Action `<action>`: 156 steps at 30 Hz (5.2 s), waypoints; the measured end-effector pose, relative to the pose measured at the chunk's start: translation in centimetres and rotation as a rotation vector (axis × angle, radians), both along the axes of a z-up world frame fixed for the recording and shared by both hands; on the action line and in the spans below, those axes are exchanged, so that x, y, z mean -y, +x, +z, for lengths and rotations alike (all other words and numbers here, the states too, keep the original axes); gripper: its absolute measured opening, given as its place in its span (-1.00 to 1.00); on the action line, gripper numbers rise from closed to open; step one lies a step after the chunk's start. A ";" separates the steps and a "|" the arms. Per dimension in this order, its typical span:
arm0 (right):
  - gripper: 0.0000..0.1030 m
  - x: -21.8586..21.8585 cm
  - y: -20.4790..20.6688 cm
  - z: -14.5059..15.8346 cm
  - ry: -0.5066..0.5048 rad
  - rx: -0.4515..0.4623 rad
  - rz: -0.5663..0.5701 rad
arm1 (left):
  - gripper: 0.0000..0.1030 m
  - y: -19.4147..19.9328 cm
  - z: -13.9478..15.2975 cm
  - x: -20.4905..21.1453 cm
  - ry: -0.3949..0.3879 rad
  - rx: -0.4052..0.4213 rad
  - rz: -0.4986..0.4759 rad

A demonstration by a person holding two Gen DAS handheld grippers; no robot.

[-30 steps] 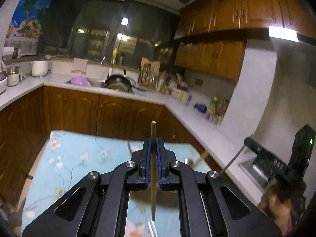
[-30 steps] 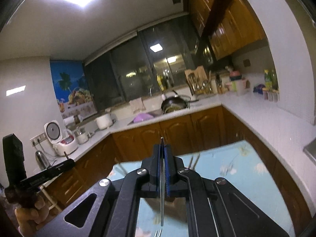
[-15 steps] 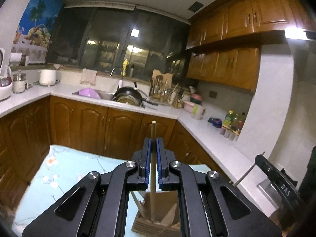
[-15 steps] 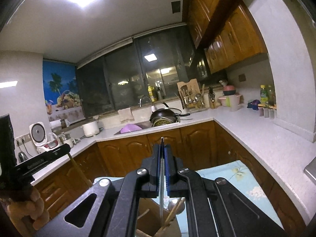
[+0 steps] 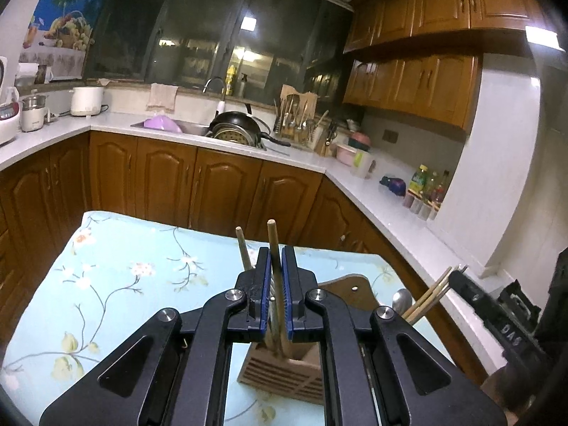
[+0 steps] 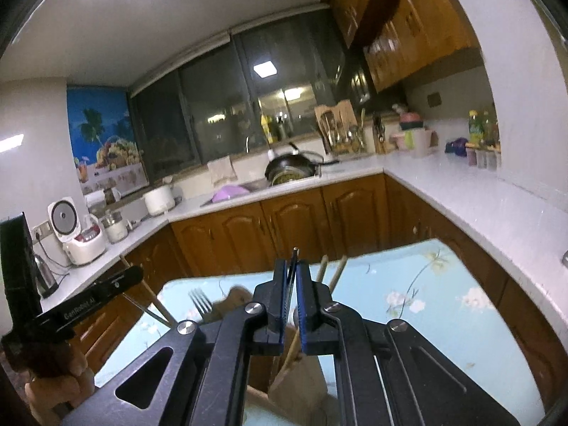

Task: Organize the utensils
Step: 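Lower the chopsticks into the holder and open both tools, then reach down and grasp a wooden chopstick with the right tool while the left tool grasps a metal chopstick, then lift both chopsticks and carry them over the wooden holder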

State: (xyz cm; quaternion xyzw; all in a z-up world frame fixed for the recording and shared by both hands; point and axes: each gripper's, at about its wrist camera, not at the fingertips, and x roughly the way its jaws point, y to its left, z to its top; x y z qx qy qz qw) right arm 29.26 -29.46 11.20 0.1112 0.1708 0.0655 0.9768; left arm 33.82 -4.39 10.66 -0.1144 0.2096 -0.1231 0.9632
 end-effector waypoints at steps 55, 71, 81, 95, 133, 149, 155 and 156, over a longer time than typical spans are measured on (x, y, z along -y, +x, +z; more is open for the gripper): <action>0.92 1.6 -16.6 -9.3 0.031 -0.217 -0.015 | 0.71 -16.5 -10.7 -4.4 0.021 -0.307 0.031; 0.92 1.8 -16.4 -11.8 0.060 -0.304 -0.006 | 0.71 -14.9 -13.4 -0.7 0.128 -0.452 -0.050; 0.69 1.8 -13.7 -12.2 0.034 -0.343 0.006 | 0.66 -11.7 -14.0 1.5 0.190 -0.478 -0.084; -0.01 1.3 -8.6 -14.7 0.000 -0.461 0.026 | 0.10 -7.3 -15.8 4.5 0.256 -0.524 -0.145; -0.90 0.3 -10.0 -10.0 0.042 -0.398 0.103 | -0.92 -12.2 -10.0 1.4 0.104 -0.388 -0.213; -0.91 -0.5 -14.7 -1.3 0.052 -0.174 0.126 | -0.92 -16.9 -2.2 -1.9 0.041 -0.220 -0.210; -0.91 -0.6 -15.1 0.0 0.055 -0.128 0.123 | -0.92 -17.3 -1.2 -2.4 0.036 -0.194 -0.205; -0.90 -0.6 -15.0 0.1 0.054 -0.124 0.124 | -0.92 -17.3 -1.2 -2.4 0.035 -0.193 -0.204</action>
